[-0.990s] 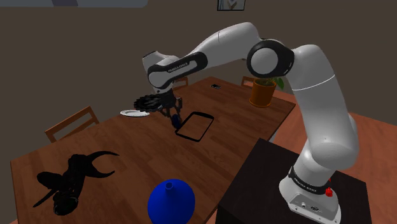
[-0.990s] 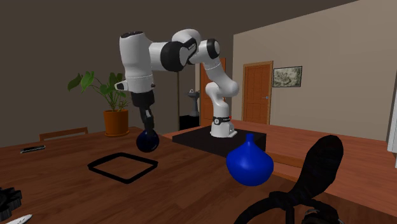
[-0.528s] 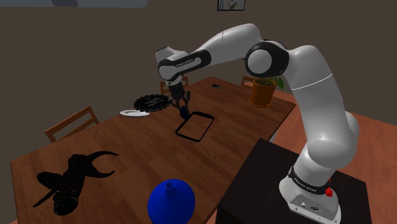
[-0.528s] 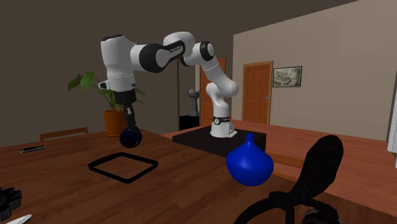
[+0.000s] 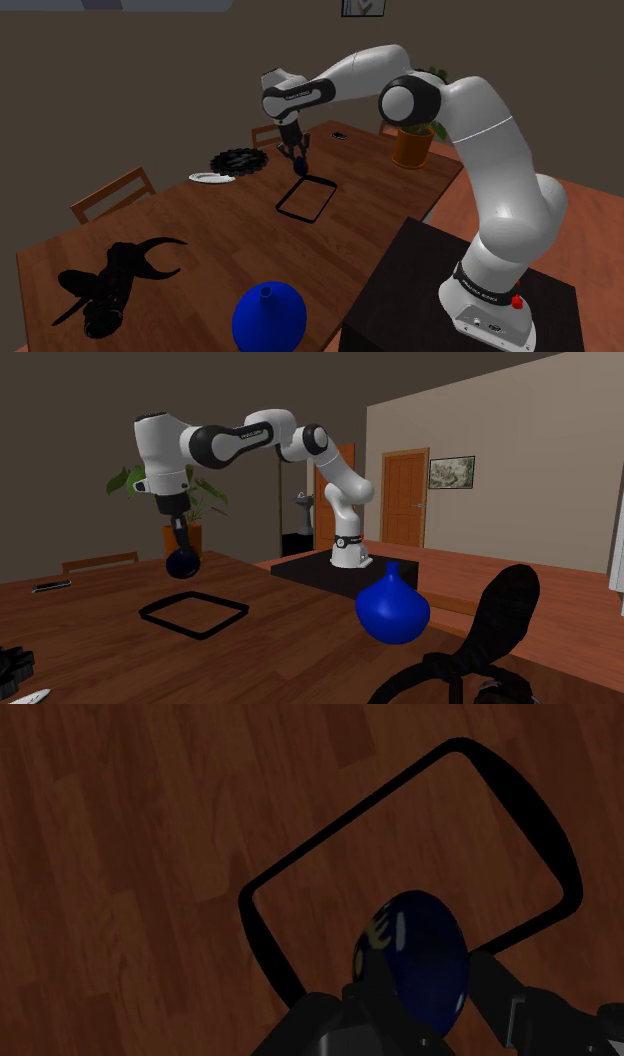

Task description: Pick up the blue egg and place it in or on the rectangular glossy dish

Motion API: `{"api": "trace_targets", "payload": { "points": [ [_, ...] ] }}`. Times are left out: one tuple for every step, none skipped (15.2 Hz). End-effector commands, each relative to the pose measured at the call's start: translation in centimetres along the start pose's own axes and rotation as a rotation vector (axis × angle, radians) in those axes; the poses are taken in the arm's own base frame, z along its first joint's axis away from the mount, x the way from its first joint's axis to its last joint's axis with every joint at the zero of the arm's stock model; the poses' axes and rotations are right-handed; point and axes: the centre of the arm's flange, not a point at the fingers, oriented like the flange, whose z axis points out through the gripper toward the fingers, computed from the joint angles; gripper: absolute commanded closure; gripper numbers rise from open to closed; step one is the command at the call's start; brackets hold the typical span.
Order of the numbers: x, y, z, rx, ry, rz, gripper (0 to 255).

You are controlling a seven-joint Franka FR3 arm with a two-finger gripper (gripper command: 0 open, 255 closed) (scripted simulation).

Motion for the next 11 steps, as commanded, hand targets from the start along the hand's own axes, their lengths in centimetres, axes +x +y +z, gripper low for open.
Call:
{"api": "trace_targets", "payload": {
  "points": [
    [0.4, -0.1, 0.9, 0.0, 0.0, -0.001, 255],
    [0.5, -0.2, 1.4, 0.0, 0.0, -0.001, 255],
    [0.6, -0.4, 1.9, 0.0, 0.0, -0.001, 255],
    [0.6, -0.5, 2.4, 0.0, 0.0, -0.001, 255],
    [0.7, -0.6, 2.9, 0.0, 0.0, -0.001, 255],
    [0.8, -0.7, 3.5, 0.0, 0.0, -0.001, 255],
    [0.9, -0.8, 4.0, 0.0, 0.0, -0.001, 255],
    [1.0, -0.9, 4.5, 0.0, 0.0, -0.001, 255],
    [1.0, -1.1, 5.0, 0.0, 0.0, -0.001, 255],
    [1.1, -1.2, 5.5, 0.0, 0.0, -0.001, 255],
    [1.2, -1.3, 6.0, 0.0, 0.0, -0.001, 255]
  ]
}}
